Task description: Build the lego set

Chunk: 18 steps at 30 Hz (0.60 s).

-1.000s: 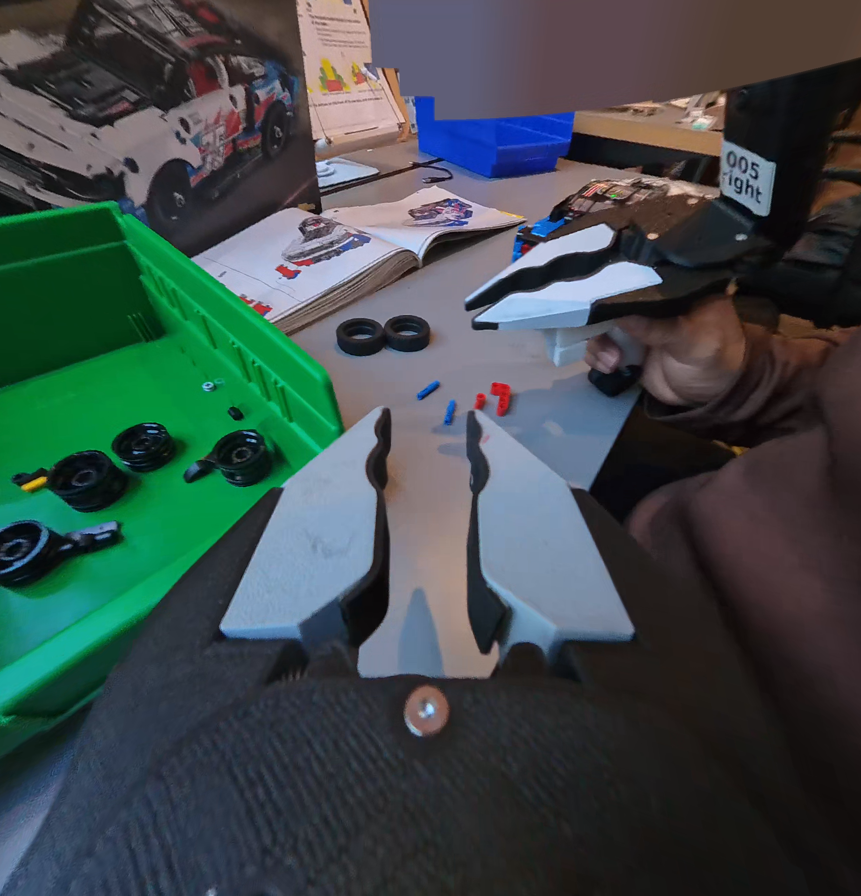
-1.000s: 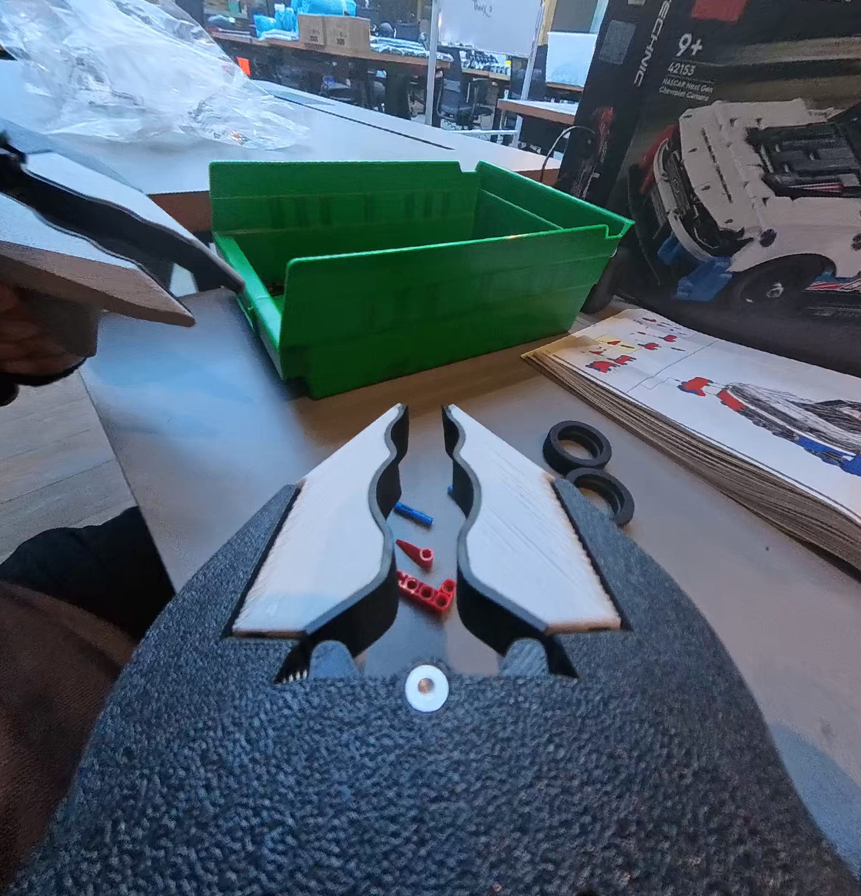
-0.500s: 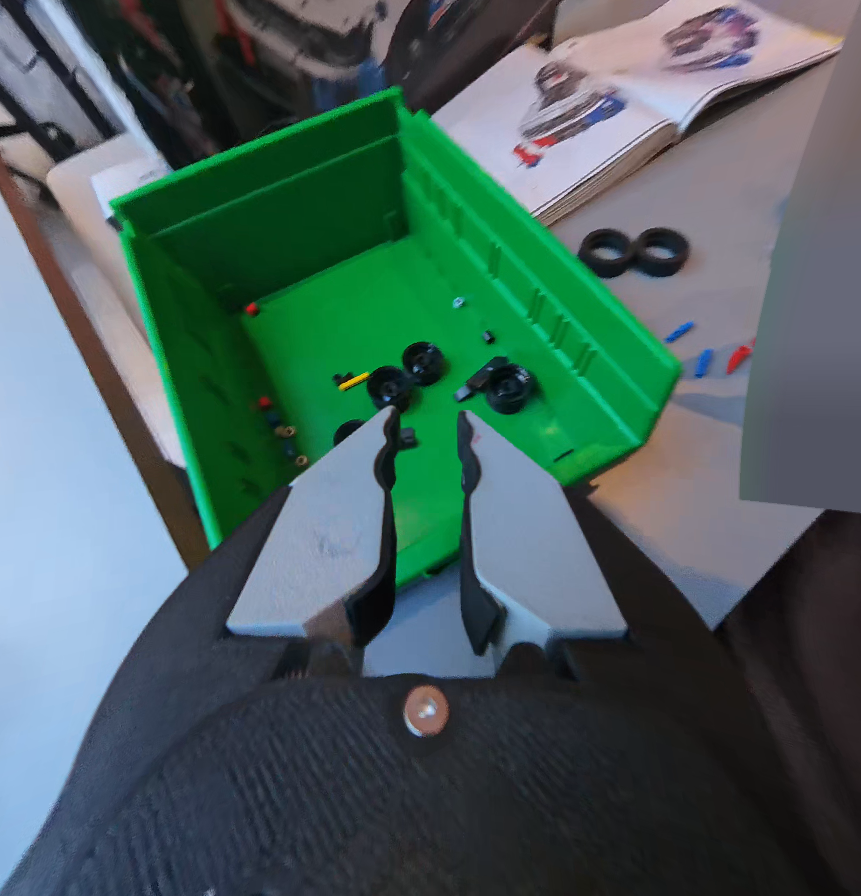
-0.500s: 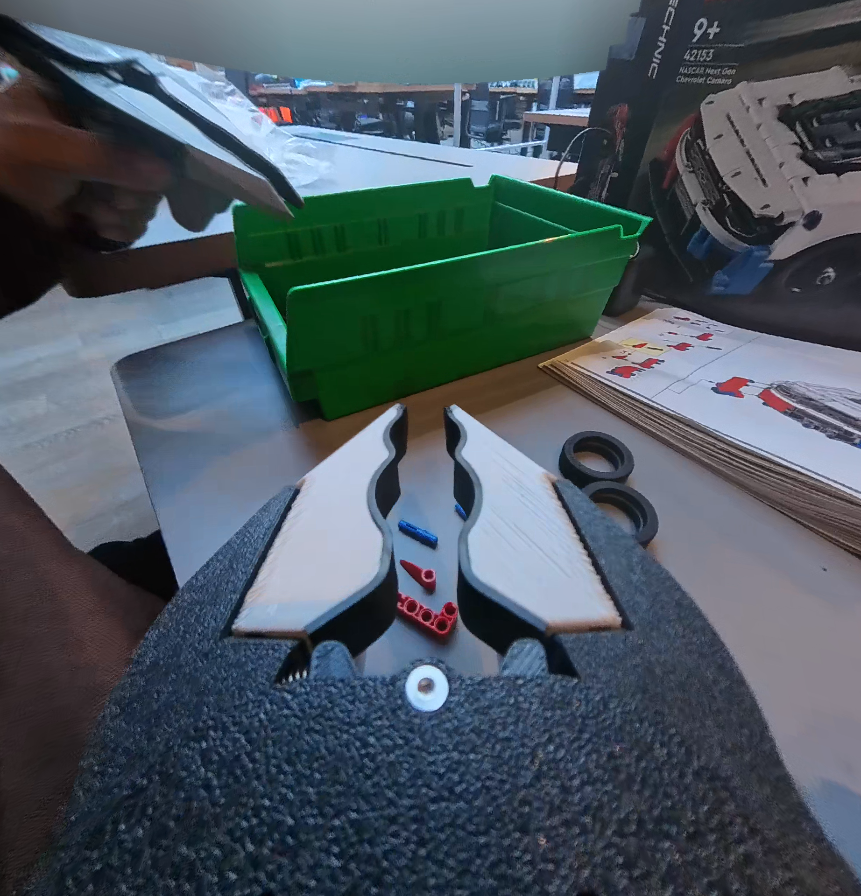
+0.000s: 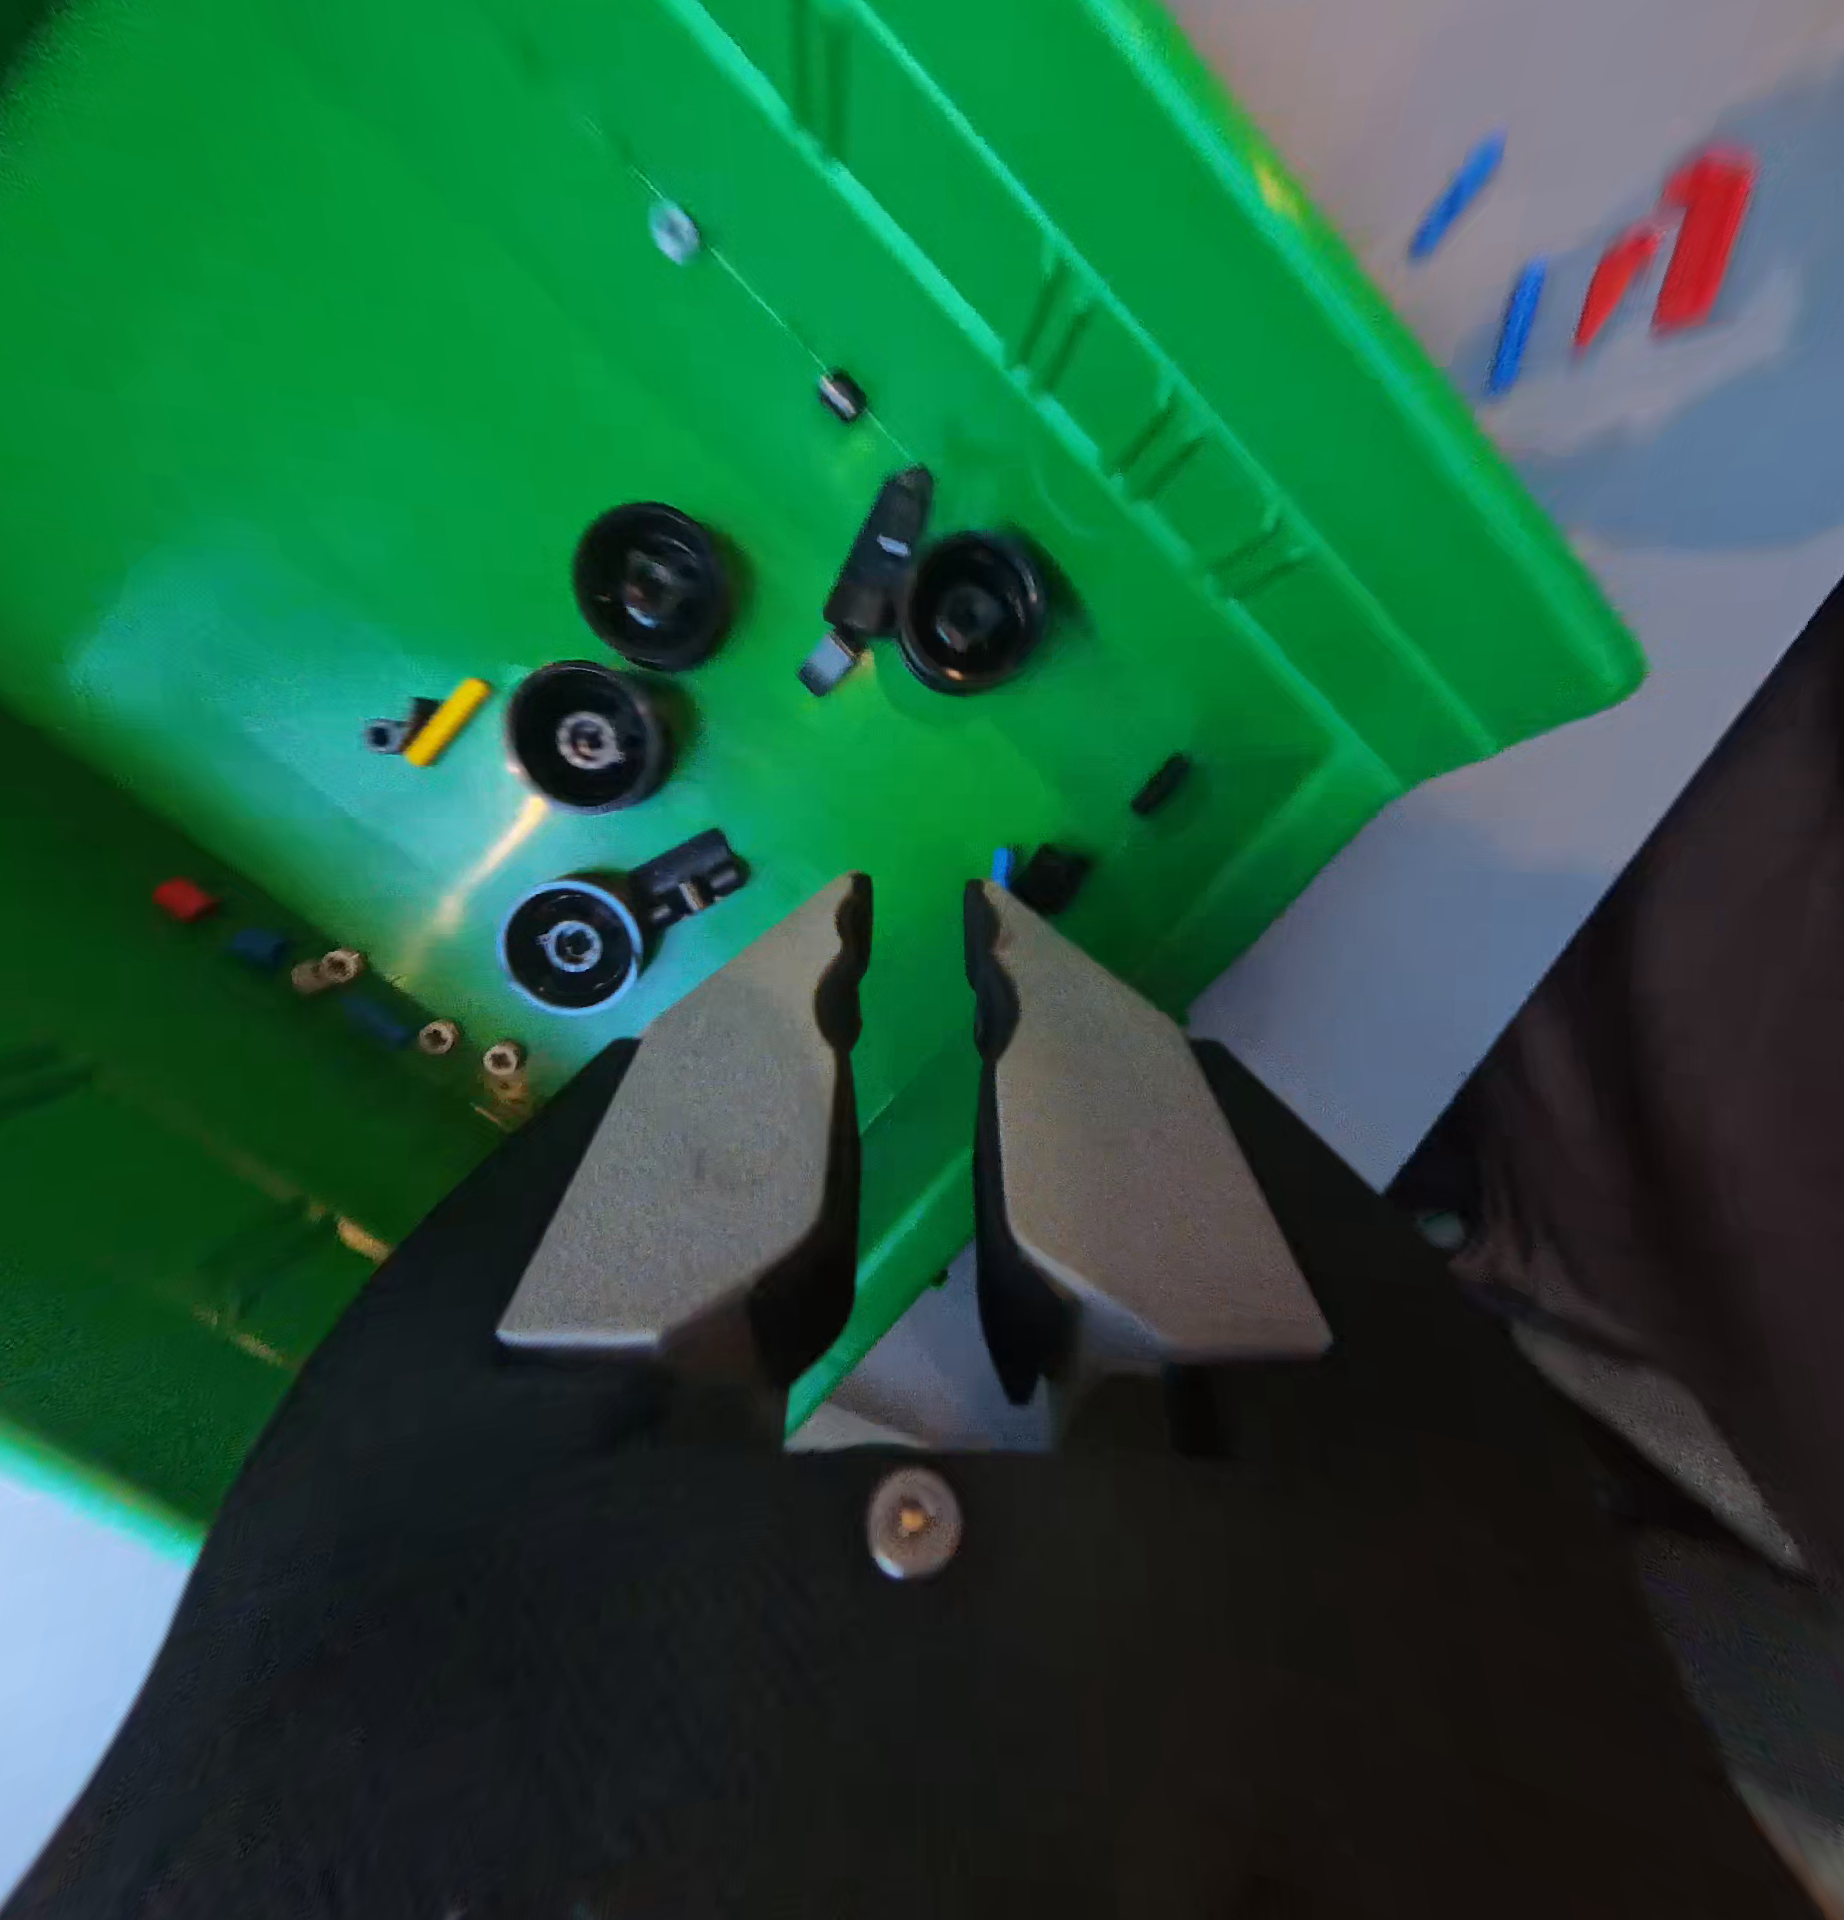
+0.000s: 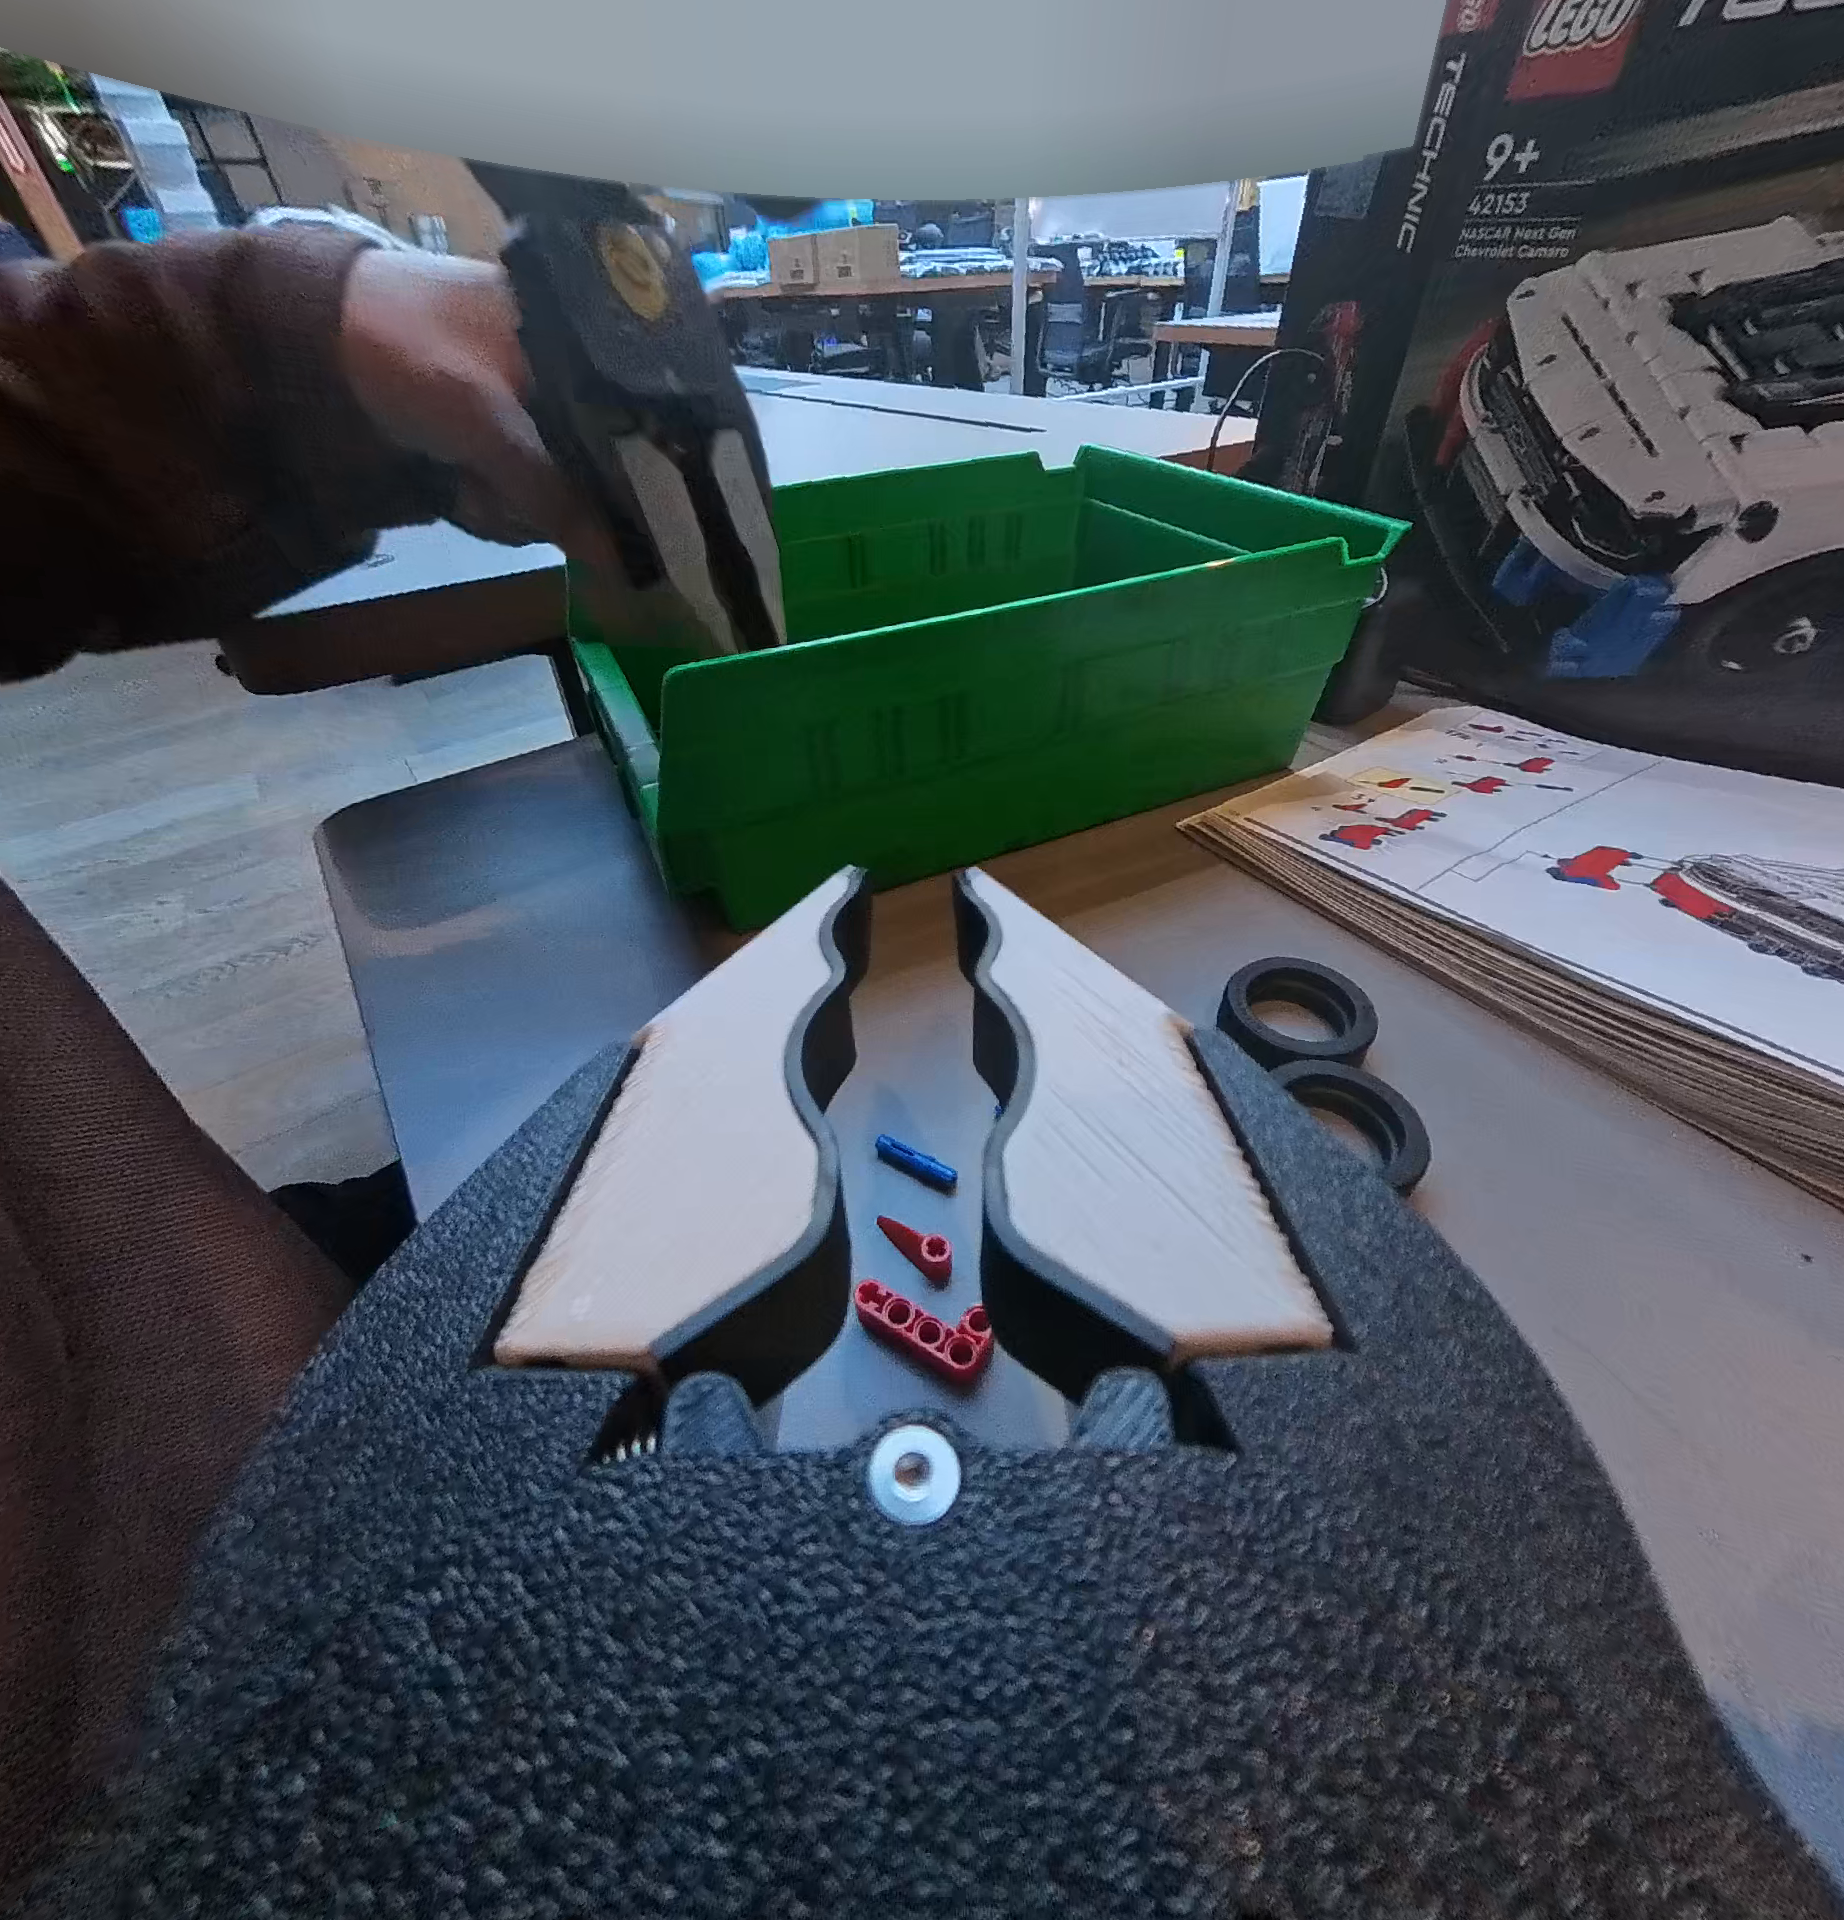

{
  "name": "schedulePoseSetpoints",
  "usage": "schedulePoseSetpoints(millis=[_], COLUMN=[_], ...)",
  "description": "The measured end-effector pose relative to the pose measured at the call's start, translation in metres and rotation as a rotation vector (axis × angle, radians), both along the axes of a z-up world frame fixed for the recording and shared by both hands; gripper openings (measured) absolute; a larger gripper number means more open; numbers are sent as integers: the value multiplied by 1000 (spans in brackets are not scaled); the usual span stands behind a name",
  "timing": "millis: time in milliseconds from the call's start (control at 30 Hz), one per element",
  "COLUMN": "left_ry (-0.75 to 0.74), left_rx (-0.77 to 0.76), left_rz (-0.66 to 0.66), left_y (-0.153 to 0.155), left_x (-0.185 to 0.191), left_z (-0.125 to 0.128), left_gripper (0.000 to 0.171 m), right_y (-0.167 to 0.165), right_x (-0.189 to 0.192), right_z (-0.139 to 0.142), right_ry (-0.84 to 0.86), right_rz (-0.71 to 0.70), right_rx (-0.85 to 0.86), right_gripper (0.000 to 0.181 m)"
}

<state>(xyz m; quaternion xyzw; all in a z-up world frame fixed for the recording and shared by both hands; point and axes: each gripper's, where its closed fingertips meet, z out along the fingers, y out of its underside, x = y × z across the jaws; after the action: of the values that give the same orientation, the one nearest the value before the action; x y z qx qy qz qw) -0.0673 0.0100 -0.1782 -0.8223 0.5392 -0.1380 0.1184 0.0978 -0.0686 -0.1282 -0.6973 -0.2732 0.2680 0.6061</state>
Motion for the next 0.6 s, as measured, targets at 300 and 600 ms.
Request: schedulePoseSetpoints(millis=[300,600], left_ry=[255,259], left_rx=[-68,-97], left_rz=[-156,-137], left_y=[-13,-8], left_x=[5,4], left_z=[-35,-42], left_gripper=[23,22], right_y=[-2,-2], right_x=[2,2], right_z=[4,5], right_ry=[15,27], right_rz=[-2,2], right_rx=[25,24], right_gripper=[14,14])
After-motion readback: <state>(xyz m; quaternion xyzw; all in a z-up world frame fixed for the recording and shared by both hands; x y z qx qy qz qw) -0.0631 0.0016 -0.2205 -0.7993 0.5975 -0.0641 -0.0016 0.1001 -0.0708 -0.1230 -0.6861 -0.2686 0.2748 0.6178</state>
